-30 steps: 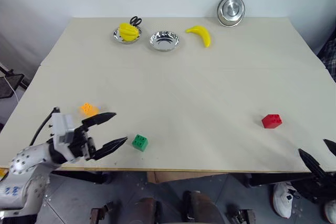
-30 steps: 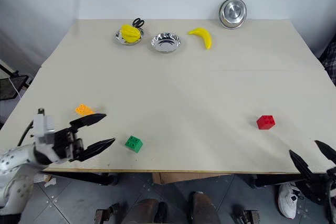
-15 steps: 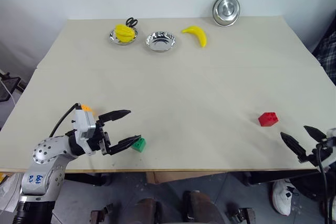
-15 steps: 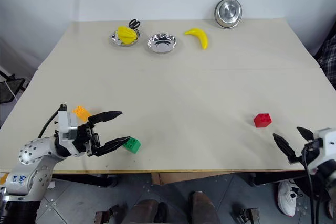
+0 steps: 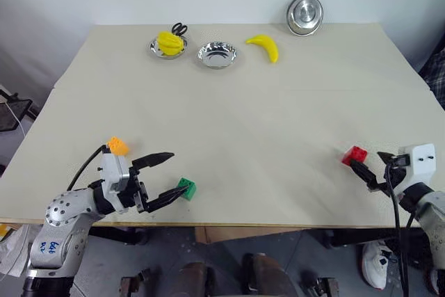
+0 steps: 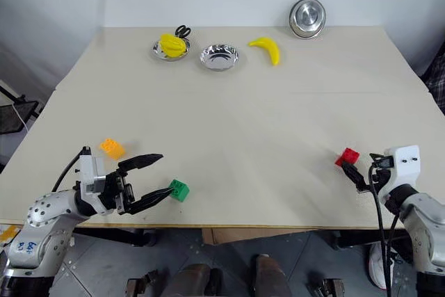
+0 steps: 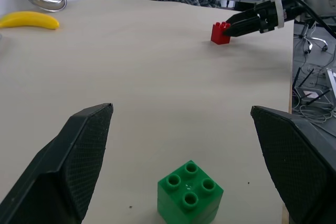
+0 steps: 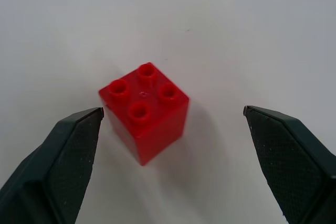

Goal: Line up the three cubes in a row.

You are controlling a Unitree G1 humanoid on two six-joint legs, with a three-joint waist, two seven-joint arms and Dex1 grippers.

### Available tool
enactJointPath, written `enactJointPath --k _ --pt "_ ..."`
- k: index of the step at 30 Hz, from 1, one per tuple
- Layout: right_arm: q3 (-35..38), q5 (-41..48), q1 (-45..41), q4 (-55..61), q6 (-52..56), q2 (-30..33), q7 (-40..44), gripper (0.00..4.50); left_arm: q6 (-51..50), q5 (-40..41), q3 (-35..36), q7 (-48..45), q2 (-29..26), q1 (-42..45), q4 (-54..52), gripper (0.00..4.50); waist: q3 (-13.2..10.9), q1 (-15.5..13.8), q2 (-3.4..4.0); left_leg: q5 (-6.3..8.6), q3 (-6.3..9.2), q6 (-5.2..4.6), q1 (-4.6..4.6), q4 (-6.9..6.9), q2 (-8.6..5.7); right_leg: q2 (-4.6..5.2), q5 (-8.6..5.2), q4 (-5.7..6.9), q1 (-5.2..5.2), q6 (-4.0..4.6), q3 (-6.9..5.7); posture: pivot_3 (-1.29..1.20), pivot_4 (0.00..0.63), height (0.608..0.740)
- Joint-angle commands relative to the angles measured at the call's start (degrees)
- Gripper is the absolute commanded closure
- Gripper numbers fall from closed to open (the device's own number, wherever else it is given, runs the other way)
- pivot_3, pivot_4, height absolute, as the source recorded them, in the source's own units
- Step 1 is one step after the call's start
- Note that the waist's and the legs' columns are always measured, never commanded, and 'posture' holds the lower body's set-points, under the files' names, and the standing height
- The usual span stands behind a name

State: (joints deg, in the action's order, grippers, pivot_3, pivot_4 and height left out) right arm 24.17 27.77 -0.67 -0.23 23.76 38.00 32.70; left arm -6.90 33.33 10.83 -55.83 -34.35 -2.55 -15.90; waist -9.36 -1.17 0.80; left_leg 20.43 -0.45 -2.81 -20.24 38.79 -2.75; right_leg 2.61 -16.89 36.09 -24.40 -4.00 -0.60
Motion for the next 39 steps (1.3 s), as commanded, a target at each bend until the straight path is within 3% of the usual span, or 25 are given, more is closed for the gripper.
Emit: enactJointPath --k 1,12,23,26,31,35,39 --pt "-0.20 1.66 -0.24 2.93 2.75 -0.63 0.19 0.00 0.68 -0.10 1.51 0.21 -0.75 -0.31 -2.29 0.03 0.00 -0.03 0.00 0.00 0.00 0.00 0.00 0.00 0.00 0.00 0.00 0.00 0.00 0.00 0.00 0.00 0.150 0.740" --pt "-0.98 -0.56 -3.16 0.75 1.38 -2.78 -1.59 0.00 0.82 -0.57 1.02 0.16 -0.71 1.07 -1.66 0.03 0.00 0.00 0.00 0.00 -0.01 0.00 -0.01 0.02 0.00 0.00 0.00 0.00 0.00 0.00 0.00 0.00 0.150 0.740" --pt "-2.79 -1.65 -5.28 4.27 6.90 -9.17 -10.61 0.00 1.15 -1.30 0.79 0.17 -0.19 1.14 -1.67 0.03 0.01 0.40 -0.02 0.00 0.01 0.00 -0.02 0.03 0.00 0.00 0.00 0.01 -0.01 0.00 0.00 0.00 0.150 0.740" --pt "-3.02 -2.06 -5.34 4.34 6.13 -9.60 -11.01 0.64 1.07 -1.29 0.73 0.32 -0.06 1.03 -1.99 0.00 0.02 0.77 -0.03 0.01 0.01 -0.01 -0.02 0.02 0.00 0.00 0.00 0.01 -0.01 0.00 -0.01 0.00 0.150 0.740" --pt "-2.95 -2.27 -5.13 3.59 5.77 -8.46 -8.89 2.30 1.00 -1.25 0.85 0.40 -0.13 0.84 -2.06 0.00 0.02 1.21 -0.03 0.01 0.01 -0.01 -0.02 0.00 0.00 0.00 0.00 0.01 -0.01 0.00 -0.01 0.00 0.150 0.740" --pt "-3.42 -1.96 -5.72 2.53 5.94 -6.72 -5.28 2.30 0.89 -1.16 0.83 0.30 -0.24 1.02 -1.93 0.00 0.02 1.24 -0.03 0.01 0.02 -0.01 -0.01 -0.01 0.00 0.00 0.00 0.01 -0.01 0.00 -0.02 0.00 0.150 0.740" --pt "-3.87 -0.23 -6.33 -0.48 4.81 -2.77 4.22 2.30 0.72 -1.15 0.56 0.31 -0.21 1.33 -1.93 0.00 0.01 1.24 -0.03 0.01 0.02 -0.02 -0.01 -0.01 0.00 0.00 0.00 -0.01 -0.01 0.00 -0.02 0.00 0.150 0.740"
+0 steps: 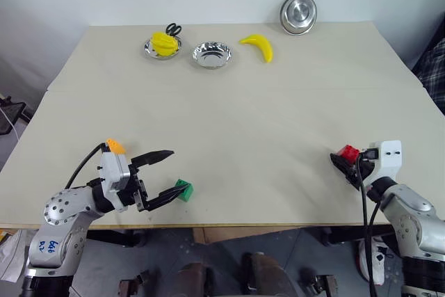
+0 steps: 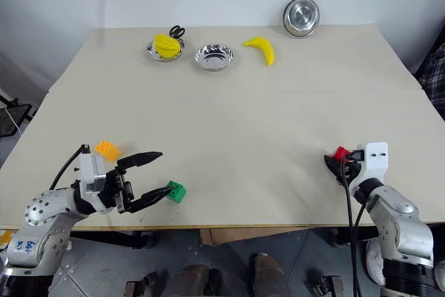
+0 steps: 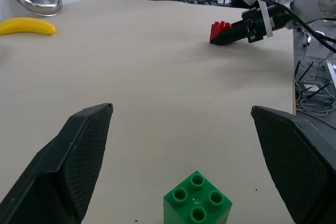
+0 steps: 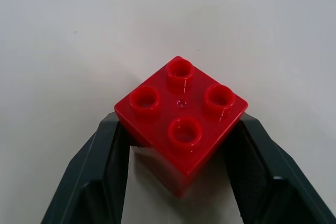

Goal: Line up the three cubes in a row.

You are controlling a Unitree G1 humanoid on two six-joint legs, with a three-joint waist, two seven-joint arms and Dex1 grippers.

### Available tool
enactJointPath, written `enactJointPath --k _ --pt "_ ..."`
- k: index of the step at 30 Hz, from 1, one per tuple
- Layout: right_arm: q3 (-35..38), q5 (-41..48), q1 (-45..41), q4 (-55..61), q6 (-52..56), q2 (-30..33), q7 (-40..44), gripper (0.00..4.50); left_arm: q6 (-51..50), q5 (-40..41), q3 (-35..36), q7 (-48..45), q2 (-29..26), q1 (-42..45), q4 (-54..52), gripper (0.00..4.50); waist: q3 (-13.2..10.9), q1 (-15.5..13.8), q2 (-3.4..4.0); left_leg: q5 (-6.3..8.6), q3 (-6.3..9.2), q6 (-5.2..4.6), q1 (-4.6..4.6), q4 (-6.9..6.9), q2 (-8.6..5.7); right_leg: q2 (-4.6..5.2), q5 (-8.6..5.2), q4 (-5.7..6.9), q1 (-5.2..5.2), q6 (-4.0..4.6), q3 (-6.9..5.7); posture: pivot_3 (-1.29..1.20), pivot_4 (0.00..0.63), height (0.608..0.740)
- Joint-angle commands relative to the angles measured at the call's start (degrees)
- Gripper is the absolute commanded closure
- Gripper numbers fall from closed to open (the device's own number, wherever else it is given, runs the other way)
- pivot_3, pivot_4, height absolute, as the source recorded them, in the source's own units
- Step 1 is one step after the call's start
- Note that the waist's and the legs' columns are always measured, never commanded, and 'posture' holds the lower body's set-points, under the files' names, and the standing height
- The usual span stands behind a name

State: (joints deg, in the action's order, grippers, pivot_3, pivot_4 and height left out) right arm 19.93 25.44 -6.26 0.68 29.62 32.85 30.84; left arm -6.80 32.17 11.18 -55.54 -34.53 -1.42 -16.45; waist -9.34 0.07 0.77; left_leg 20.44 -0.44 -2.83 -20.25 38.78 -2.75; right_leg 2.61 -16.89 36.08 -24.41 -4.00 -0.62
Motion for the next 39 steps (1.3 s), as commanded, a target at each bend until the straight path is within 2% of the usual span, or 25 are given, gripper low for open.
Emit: enactJointPath --k 1,6,7,11,19,22,27,33,36,39 --pt "-0.06 1.49 -1.09 -2.62 -1.92 3.44 7.74 1.98 0.57 0.04 0.16 -0.02 -0.05 0.38 -1.25 0.00 0.00 -0.01 0.00 0.00 0.00 -0.01 0.00 0.00 0.00 0.00 0.00 -0.01 0.00 0.00 0.00 0.00 0.150 0.740" --pt "-2.95 -2.47 -2.52 -8.31 -9.24 6.70 14.27 0.28 0.31 0.09 0.12 -0.18 -0.35 1.16 -0.86 0.00 0.00 -0.02 -0.01 0.00 -0.01 -0.01 0.00 0.02 0.00 0.00 0.00 -0.03 0.01 0.00 0.00 0.00 0.150 0.740" --pt "-3.06 -2.61 -2.69 -9.01 -9.75 7.02 15.00 0.05 0.24 0.12 0.15 -0.19 -0.42 1.22 -0.89 0.00 0.00 -0.02 -0.01 0.00 -0.01 -0.01 0.00 0.01 0.00 0.00 0.00 -0.03 0.01 0.00 0.00 0.00 0.150 0.740" --pt "-1.98 -4.59 -1.75 -9.01 -11.52 7.13 12.36 0.05 0.20 0.14 0.38 -0.14 -0.53 0.75 -1.38 0.00 0.00 -0.07 -0.01 0.01 0.00 -0.01 -0.01 0.00 0.00 0.00 0.00 -0.03 0.01 0.00 0.00 0.00 0.150 0.740" --pt "3.32 2.34 5.04 8.62 5.01 -0.46 -2.23 0.05 0.16 0.23 0.11 -0.65 -0.51 1.15 -0.63 0.00 0.00 -0.19 -0.01 0.01 0.04 0.01 -0.04 -0.03 0.00 0.01 0.00 -0.05 0.00 0.00 -0.01 0.00 0.150 0.740" --pt "4.58 2.48 5.63 14.26 10.06 -5.80 -11.77 0.05 -0.25 0.38 -0.44 -1.24 -0.58 2.01 -0.10 0.00 0.00 -0.16 -0.01 0.01 0.04 0.01 -0.03 -0.04 0.00 0.01 0.00 -0.05 0.00 0.00 0.00 0.00 0.150 0.740" --pt "3.66 1.48 3.46 18.52 13.77 -12.38 -21.44 0.05 -1.08 0.43 -0.92 -2.17 -0.86 3.46 0.76 0.00 0.01 -0.02 -0.02 0.01 0.04 0.01 -0.03 -0.04 0.00 0.01 0.00 -0.04 -0.02 0.00 0.00 0.00 0.150 0.740" --pt "0.10 -2.31 1.99 20.84 14.33 -17.58 -29.05 0.05 -1.70 0.46 -0.60 -2.61 -1.16 3.89 0.77 0.00 0.02 0.14 -0.05 0.01 0.03 0.02 -0.03 -0.11 0.00 0.00 0.00 -0.03 -0.07 0.00 0.00 0.00 0.150 0.740" --pt "-0.51 -3.52 1.66 21.73 13.90 -19.26 -31.00 0.62 -1.91 0.47 -0.36 -2.60 -1.24 3.43 0.29 0.00 0.03 0.14 -0.06 0.00 0.03 0.03 -0.03 -0.15 0.00 0.00 0.00 -0.02 -0.09 0.00 -0.01 0.00 0.150 0.740" --pt "-0.86 -4.35 1.45 22.17 13.69 -19.79 -31.69 1.57 -1.90 0.52 -0.17 -2.57 -1.25 2.92 -0.13 0.00 0.03 0.20 -0.06 0.00 0.03 0.04 -0.03 -0.18 0.00 0.00 0.00 -0.03 -0.10 -0.01 -0.01 0.00 0.150 0.740"
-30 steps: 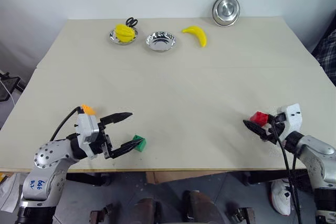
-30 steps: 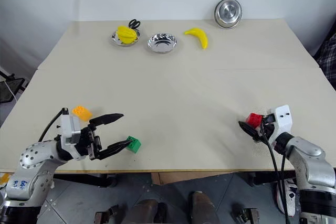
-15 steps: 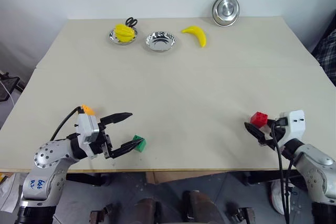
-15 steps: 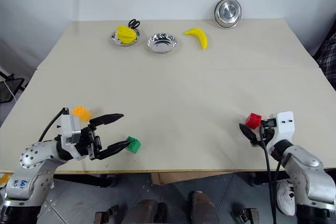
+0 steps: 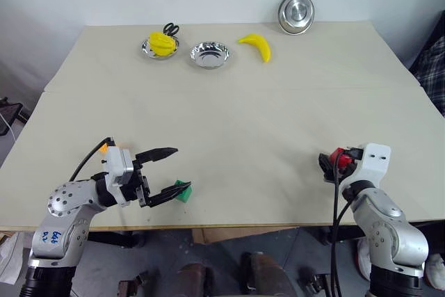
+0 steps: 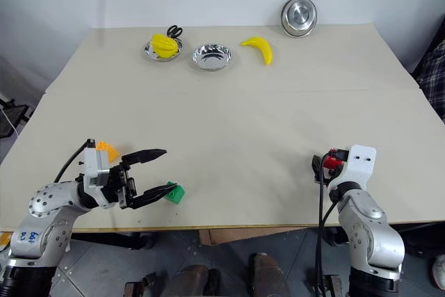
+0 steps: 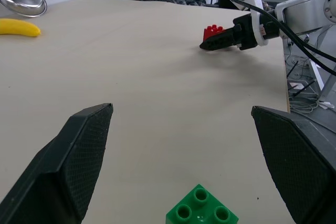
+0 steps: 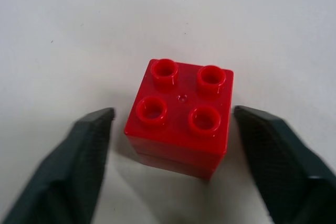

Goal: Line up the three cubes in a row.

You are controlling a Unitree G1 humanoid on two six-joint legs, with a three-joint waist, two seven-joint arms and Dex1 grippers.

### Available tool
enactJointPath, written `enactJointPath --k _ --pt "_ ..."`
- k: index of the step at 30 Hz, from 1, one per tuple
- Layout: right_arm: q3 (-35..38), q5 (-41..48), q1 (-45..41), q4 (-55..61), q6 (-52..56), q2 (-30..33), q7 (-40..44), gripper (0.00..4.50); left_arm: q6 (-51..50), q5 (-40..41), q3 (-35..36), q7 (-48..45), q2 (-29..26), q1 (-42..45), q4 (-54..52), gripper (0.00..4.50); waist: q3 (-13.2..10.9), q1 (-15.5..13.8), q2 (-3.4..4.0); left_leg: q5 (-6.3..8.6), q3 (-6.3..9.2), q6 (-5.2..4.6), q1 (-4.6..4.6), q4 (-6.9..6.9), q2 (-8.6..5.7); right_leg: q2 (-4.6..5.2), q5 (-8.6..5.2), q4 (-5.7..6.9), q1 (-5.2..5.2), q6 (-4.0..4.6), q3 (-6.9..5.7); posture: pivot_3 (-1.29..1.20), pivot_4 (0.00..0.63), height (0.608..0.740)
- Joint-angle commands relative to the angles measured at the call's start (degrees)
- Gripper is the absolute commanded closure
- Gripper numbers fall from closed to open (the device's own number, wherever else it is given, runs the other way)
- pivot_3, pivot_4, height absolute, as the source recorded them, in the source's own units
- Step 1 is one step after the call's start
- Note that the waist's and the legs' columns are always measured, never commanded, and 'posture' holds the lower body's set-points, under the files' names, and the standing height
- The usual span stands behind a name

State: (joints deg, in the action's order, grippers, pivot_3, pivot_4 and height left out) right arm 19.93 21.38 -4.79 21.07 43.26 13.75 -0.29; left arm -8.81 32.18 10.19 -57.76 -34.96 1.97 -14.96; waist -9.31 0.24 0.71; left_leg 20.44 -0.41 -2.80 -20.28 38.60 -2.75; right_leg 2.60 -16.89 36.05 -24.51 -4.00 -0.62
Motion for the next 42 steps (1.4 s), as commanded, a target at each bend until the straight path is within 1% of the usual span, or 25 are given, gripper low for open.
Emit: enactJointPath --k 1,3,4,5,8,9,10,12,13,15,16,17,18,19,20,21,24,26,27,30,33,37,40,42 --pt "-1.15 -0.42 0.03 1.89 -0.13 -0.60 -0.29 1.90 0.12 0.54 0.86 -0.29 -0.78 -0.68 -1.82 0.00 0.00 0.04 0.00 0.00 0.00 0.00 0.00 -0.01 0.00 0.00 0.00 0.00 0.00 0.00 0.00 0.00 0.150 0.740" --pt "-1.95 -0.98 0.17 1.68 -1.32 0.39 1.19 2.50 0.23 0.58 0.94 -0.17 -0.68 -0.91 -2.05 0.00 0.00 0.04 0.00 0.00 0.00 0.00 0.01 -0.03 0.00 0.00 0.00 0.00 -0.01 0.00 0.00 0.00 0.150 0.740" --pt "-2.08 -1.00 0.14 1.21 -2.52 1.23 2.71 2.87 0.32 0.59 0.96 -0.12 -0.62 -1.03 -2.15 0.00 0.00 0.03 0.00 0.00 0.00 0.00 0.01 -0.03 0.00 0.00 0.00 0.00 -0.02 0.00 0.00 0.00 0.150 0.740" --pt "-2.06 -0.47 -0.07 0.52 -3.63 2.44 5.18 2.99 0.40 0.58 0.98 -0.04 -0.55 -1.08 -2.21 0.00 0.00 0.01 0.00 0.00 0.00 0.00 0.01 -0.04 0.00 0.00 0.00 0.00 -0.02 0.00 0.00 0.00 0.150 0.740" --pt "-2.16 2.35 -1.16 -2.91 -6.97 7.95 16.55 2.98 0.58 0.49 0.84 0.13 -0.35 -1.09 -2.28 0.00 0.00 0.00 0.00 0.01 -0.02 -0.02 0.00 -0.04 -0.01 0.00 0.00 -0.06 0.00 0.00 0.00 0.00 0.150 0.740" --pt "-2.28 3.89 -1.52 -4.47 -7.52 10.44 21.50 2.98 0.58 0.45 0.77 0.17 -0.31 -1.02 -2.28 0.00 -0.01 -0.02 -0.01 0.01 -0.02 -0.03 0.00 -0.04 -0.01 0.00 0.00 -0.06 0.00 0.00 0.00 0.00 0.150 0.740" --pt "-2.23 4.88 -2.44 -6.97 -10.40 13.34 27.79 2.98 0.67 0.39 0.70 0.17 -0.26 -0.92 -2.16 0.00 -0.01 -0.06 -0.02 0.02 -0.02 -0.04 0.00 -0.03 -0.01 0.00 0.00 -0.07 0.01 -0.01 0.00 0.00 0.150 0.740" --pt "-2.70 6.37 -4.83 -13.34 -17.80 19.62 42.63 2.98 0.86 0.29 0.61 0.09 -0.19 -0.68 -1.87 0.00 -0.03 -0.06 -0.03 0.02 -0.02 -0.06 -0.01 -0.01 -0.01 0.00 0.01 -0.10 0.02 -0.02 -0.01 0.00 0.150 0.740" --pt "-3.38 6.37 -7.02 -18.05 -22.48 22.75 50.50 2.98 1.02 0.24 0.56 -0.04 -0.18 -0.53 -1.67 0.00 -0.05 -0.04 -0.04 0.02 -0.02 -0.08 -0.01 -0.02 -0.01 0.00 0.01 -0.12 0.03 -0.02 -0.02 0.00 0.150 0.740" --pt "-4.87 6.85 -11.75 -27.16 -29.02 26.93 63.78 2.98 1.23 0.09 0.36 -0.27 -0.18 0.03 -1.12 0.00 -0.08 -0.02 -0.09 0.03 -0.03 -0.09 0.00 -0.01 -0.01 -0.01 0.01 -0.13 0.04 -0.02 -0.02 0.00 0.150 0.740" --pt "-6.10 6.56 -15.70 -33.61 -32.74 28.38 71.06 2.98 1.42 -0.01 0.26 -0.49 -0.22 0.25 -0.93 0.00 -0.10 0.06 -0.12 0.03 -0.03 -0.09 0.03 0.00 -0.01 -0.01 0.01 -0.12 0.07 -0.02 -0.03 0.00 0.150 0.740" --pt "-7.05 6.29 -18.72 -38.54 -35.49 29.16 76.15 2.98 1.54 -0.07 0.20 -0.68 -0.28 0.50 -0.69 0.00 -0.13 0.30 -0.17 0.03 -0.04 -0.08 0.06 0.01 -0.01 -0.02 0.01 -0.12 0.09 -0.02 -0.04 0.00 0.150 0.740" --pt "-10.12 3.59 -23.38 -46.23 -41.20 30.32 83.68 2.98 1.53 0.09 0.17 -0.76 -0.25 0.54 -0.97 0.00 -0.16 0.40 -0.22 0.02 -0.04 -0.07 0.06 0.02 -0.01 -0.03 0.01 -0.13 0.10 -0.02 -0.03 0.00 0.150 0.740" --pt "-12.38 1.46 -26.71 -51.89 -45.53 30.94 88.59 2.98 1.51 0.21 0.15 -0.80 -0.22 0.59 -1.15 0.00 -0.17 0.50 -0.24 0.01 -0.04 -0.06 0.09 0.02 0.00 -0.04 0.01 -0.10 0.10 -0.02 -0.04 0.00 0.150 0.740" --pt "-16.86 0.50 -29.78 -57.06 -50.62 31.99 91.34 2.98 1.53 0.31 0.06 -1.00 -0.26 0.62 -1.42 0.00 -0.18 0.59 -0.24 0.00 -0.03 -0.05 0.10 0.00 0.01 -0.04 0.01 -0.09 0.11 -0.02 -0.04 0.00 0.150 0.740" --pt "-20.35 0.23 -32.01 -60.90 -54.41 32.72 92.69 2.98 1.58 0.37 0.03 -1.19 -0.31 0.67 -1.52 0.00 -0.18 0.76 -0.26 -0.01 -0.02 -0.03 0.09 -0.01 0.01 -0.04 0.01 -0.09 0.10 -0.02 -0.05 0.00 0.150 0.740" --pt "-30.87 0.17 -39.75 -71.03 -61.37 31.89 92.79 2.98 1.42 0.58 -0.38 -2.22 -0.71 0.51 -2.28 0.00 -0.20 1.24 -0.26 -0.03 -0.02 0.02 0.06 0.01 0.02 -0.02 0.01 -0.10 0.07 -0.02 -0.07 0.00 0.150 0.740" --pt "-36.60 -0.11 -43.19 -75.66 -64.34 31.02 92.79 2.98 1.33 0.46 -0.52 -2.55 -0.86 0.54 -2.52 0.00 -0.21 1.24 -0.25 -0.04 -0.01 0.03 -0.01 0.08 0.02 -0.01 0.01 -0.08 0.01 -0.02 -0.10 0.00 0.150 0.740" --pt "-38.25 -0.64 -44.93 -78.18 -65.75 29.64 92.79 2.98 1.16 0.46 -0.52 -2.53 -0.92 0.61 -2.70 0.00 -0.21 1.29 -0.25 -0.04 0.01 0.04 -0.03 0.13 0.03 -0.01 0.01 -0.10 0.01 -0.02 -0.12 0.00 0.150 0.740" --pt "-40.10 -1.49 -49.09 -84.61 -66.47 25.92 92.79 2.98 0.49 0.62 -0.27 -1.78 -1.00 0.46 -3.70 0.00 -0.21 1.32 -0.25 -0.04 0.01 0.04 -0.06 0.25 0.03 -0.01 0.01 -0.10 0.02 -0.02 -0.14 0.00 0.150 0.740" --pt "-40.63 -2.73 -51.10 -88.64 -67.34 24.54 92.79 2.98 -0.07 0.83 0.53 -0.96 -1.10 -0.85 -5.30 0.00 -0.22 1.19 -0.23 -0.03 0.03 0.05 -0.08 0.29 0.03 -0.01 0.01 -0.08 0.02 -0.02 -0.16 0.00 0.150 0.740" --pt "-41.78 -3.65 -52.29 -90.72 -65.55 24.31 92.79 2.98 -0.36 0.94 1.35 -0.39 -1.18 -2.21 -6.41 0.00 -0.23 1.08 -0.21 -0.02 0.16 0.05 -0.14 0.35 0.03 0.02 0.01 -0.09 0.03 -0.02 -0.28 0.00 0.150 0.740" --pt "-41.87 -4.17 -52.14 -91.37 -67.31 23.73 92.79 2.98 -0.41 1.00 2.11 0.09 -1.36 -3.39 -7.21 0.00 -0.24 1.18 -0.19 -0.01 0.18 0.06 -0.14 0.35 0.03 0.02 0.01 -0.08 0.03 -0.02 -0.30 0.00 0.150 0.740" --pt "-43.74 -4.55 -50.84 -90.92 -70.33 23.96 92.79 2.98 -0.42 1.11 2.82 0.22 -1.65 -4.10 -7.62 0.00 -0.24 1.28 -0.19 -0.02 0.18 0.07 -0.14 0.35 0.03 0.02 0.01 -0.07 0.03 -0.02 -0.30 0.00 0.150 0.740"
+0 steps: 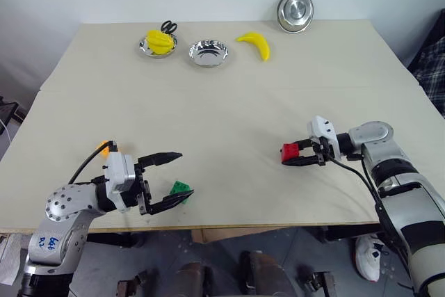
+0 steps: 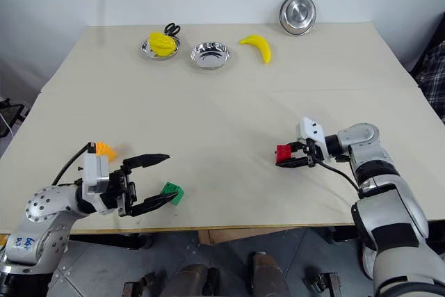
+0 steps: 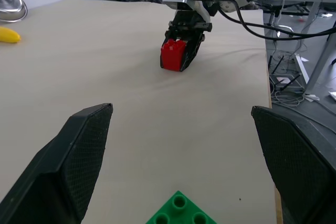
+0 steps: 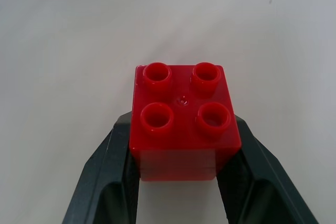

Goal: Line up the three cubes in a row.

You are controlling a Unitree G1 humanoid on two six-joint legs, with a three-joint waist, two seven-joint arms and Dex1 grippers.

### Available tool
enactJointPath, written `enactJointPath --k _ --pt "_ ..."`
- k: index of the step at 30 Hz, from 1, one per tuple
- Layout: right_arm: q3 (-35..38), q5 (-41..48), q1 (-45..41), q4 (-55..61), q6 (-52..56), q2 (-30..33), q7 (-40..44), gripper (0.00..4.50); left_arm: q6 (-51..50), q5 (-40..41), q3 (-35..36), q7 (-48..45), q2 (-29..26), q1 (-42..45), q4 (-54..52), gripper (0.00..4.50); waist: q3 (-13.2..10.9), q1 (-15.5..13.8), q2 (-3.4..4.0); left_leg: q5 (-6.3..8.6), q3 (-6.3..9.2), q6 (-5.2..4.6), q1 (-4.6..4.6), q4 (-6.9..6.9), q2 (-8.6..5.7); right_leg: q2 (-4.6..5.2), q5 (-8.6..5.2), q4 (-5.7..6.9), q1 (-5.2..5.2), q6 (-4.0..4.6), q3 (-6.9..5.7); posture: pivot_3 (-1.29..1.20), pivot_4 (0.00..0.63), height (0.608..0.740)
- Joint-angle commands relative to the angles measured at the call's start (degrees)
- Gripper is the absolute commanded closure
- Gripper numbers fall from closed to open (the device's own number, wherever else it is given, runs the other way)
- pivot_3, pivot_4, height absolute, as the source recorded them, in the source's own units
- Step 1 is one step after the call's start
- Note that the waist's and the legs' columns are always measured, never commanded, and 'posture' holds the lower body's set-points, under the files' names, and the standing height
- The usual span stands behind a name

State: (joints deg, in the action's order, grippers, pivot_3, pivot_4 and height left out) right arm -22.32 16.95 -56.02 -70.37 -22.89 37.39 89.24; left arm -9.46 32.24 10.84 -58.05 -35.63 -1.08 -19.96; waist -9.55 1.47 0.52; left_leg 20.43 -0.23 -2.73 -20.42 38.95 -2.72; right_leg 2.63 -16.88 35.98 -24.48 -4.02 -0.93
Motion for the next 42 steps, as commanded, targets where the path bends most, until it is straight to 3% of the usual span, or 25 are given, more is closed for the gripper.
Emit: enactJointPath --k 1,12,21,22,35,42 --pt "-2.11 -0.11 0.82 0.63 -5.10 0.42 3.26 2.98 0.23 1.12 2.35 0.52 -1.09 -1.20 -2.67 0.00 0.00 0.07 0.00 0.00 0.01 0.01 0.00 0.00 0.00 0.00 0.00 0.00 0.00 0.00 -0.01 0.00 0.150 0.740" --pt "-0.74 -1.96 0.43 -1.88 -5.65 -1.63 3.26 2.98 0.88 1.40 3.30 -0.13 -2.20 -1.13 -2.32 0.00 0.00 0.13 0.01 0.00 0.03 0.01 0.01 0.01 0.00 0.00 0.00 0.02 0.02 0.00 -0.03 0.00 0.150 0.740" --pt "3.05 -3.69 -1.59 -2.52 -4.04 -1.17 3.26 0.10 0.65 1.54 4.10 -0.48 -2.54 -0.64 -1.01 0.00 0.00 0.22 0.01 -0.01 0.00 0.02 0.17 0.10 0.00 0.00 0.01 0.03 0.24 0.03 -0.01 0.00 0.150 0.740" --pt "3.19 -3.19 -1.65 -2.05 -3.94 -0.56 3.26 0.02 0.96 1.40 4.60 -0.44 -2.54 -0.80 -0.53 0.00 0.00 0.20 0.02 -0.01 0.00 0.02 0.17 0.10 0.00 0.01 0.01 0.03 0.23 0.03 -0.01 0.00 0.150 0.740" --pt "1.82 10.72 4.07 10.00 -4.63 7.20 3.26 0.02 4.93 0.86 11.82 2.63 -0.01 -8.29 2.21 0.00 -0.08 0.05 0.14 0.04 0.03 0.00 0.01 0.01 0.01 0.01 0.01 -0.03 0.05 0.03 -0.07 0.00 0.150 0.740" --pt "2.49 25.78 15.45 31.79 1.66 12.34 3.26 0.02 6.31 2.91 21.18 5.44 2.76 -18.17 2.19 0.00 -0.11 -0.04 0.18 0.07 0.04 -0.01 -0.01 -0.01 0.05 0.01 0.01 -0.07 0.03 0.03 -0.08 0.00 0.150 0.740"
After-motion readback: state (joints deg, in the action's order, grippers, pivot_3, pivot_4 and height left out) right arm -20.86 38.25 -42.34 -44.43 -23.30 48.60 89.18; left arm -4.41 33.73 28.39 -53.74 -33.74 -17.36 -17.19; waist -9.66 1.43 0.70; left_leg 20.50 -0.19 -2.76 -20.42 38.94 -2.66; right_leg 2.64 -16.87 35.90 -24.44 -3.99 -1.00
